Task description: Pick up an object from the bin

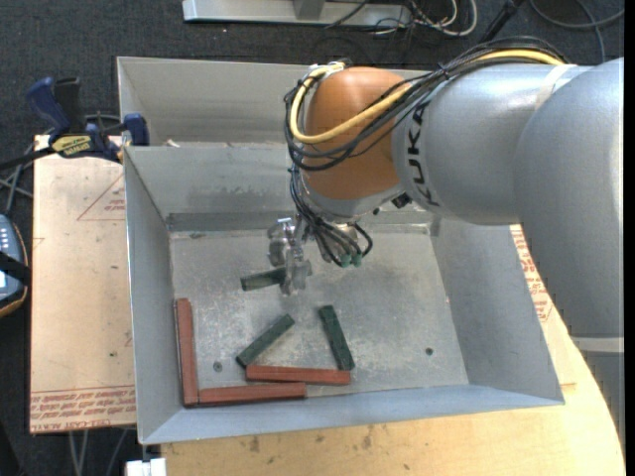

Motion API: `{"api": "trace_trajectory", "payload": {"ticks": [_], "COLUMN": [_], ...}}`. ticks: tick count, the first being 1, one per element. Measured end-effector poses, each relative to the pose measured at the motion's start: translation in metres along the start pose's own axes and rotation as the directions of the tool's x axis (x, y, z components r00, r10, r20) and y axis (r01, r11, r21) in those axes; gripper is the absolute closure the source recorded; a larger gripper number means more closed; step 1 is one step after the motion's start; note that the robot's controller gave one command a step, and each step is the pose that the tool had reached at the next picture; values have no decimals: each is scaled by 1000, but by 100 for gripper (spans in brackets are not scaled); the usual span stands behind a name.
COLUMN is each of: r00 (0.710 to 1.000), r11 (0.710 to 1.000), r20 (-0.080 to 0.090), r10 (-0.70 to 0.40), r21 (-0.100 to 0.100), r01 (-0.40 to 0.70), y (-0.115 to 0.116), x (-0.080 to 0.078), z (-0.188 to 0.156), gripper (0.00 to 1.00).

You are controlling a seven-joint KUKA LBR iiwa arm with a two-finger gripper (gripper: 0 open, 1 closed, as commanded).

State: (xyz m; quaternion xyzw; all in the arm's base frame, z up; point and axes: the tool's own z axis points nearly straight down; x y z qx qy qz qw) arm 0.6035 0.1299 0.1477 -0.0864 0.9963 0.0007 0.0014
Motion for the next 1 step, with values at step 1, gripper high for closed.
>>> {"api": "trace_trajectory", "payload": {"ticks": [1], "r00": [1000], "r11": [1000], "r20": [0], "r10": [10], "r21": [0], "r01": [-10], "y": [9], "x": [0], "z": [-91], "gripper": [100]}}
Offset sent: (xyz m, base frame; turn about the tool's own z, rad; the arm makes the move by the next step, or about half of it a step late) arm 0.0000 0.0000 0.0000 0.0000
